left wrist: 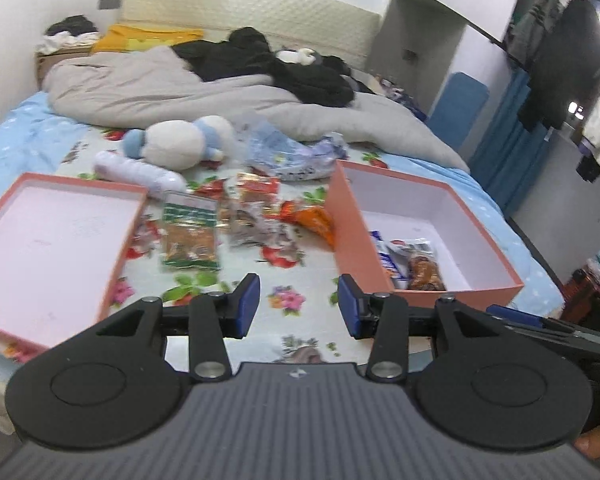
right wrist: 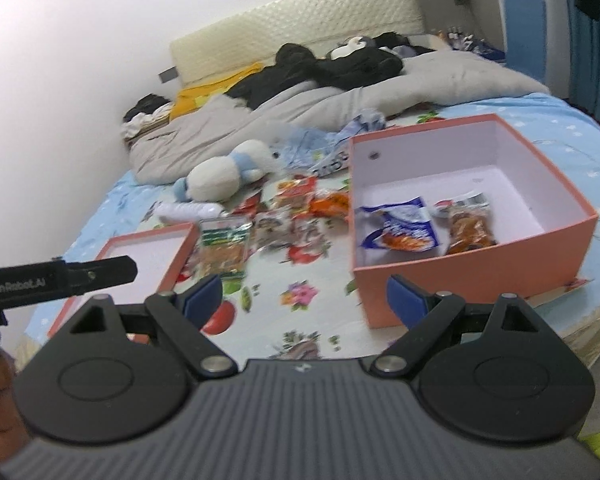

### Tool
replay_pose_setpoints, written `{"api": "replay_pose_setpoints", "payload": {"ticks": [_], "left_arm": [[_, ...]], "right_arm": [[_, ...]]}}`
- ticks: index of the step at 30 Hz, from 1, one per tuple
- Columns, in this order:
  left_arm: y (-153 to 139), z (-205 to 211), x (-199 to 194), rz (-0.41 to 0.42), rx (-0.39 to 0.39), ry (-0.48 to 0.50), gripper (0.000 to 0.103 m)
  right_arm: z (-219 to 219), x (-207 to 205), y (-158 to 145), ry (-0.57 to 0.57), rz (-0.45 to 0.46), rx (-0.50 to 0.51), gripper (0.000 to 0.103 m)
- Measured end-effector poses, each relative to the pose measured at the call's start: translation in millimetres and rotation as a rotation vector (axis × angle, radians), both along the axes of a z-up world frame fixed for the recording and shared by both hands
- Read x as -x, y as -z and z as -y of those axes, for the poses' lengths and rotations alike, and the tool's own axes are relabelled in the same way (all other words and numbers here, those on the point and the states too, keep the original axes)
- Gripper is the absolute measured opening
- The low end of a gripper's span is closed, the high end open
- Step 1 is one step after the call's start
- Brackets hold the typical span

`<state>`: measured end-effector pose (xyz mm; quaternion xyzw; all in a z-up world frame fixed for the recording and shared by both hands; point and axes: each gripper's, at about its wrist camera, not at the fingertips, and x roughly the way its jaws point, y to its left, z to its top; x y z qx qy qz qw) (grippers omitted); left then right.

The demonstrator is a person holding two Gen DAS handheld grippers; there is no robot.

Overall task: Organize snacks
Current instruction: 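Lower both packets into the deep box and open both grippers, then move both grippers back toward the snack pile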

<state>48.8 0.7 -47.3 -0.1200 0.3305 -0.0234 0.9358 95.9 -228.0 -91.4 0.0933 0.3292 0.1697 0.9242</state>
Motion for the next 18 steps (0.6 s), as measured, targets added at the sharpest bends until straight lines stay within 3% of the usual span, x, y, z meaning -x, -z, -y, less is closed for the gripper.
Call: {"api": "replay_pose_setpoints", "payload": {"ticks": [12,18], "left_arm": [[11.6,-25.2,37.1,-0.003,0.006,-0.046,0.049],[14.5,-30.5,33.0,-0.004,0.019,-0.07,0.049]], "right_arm": [[-28.3,22.6,-4.3,-0.1,0.043,0.042,0.091],[-34.0,20.5,0.3,-0.108,0.042,0.049,0.09]]}}
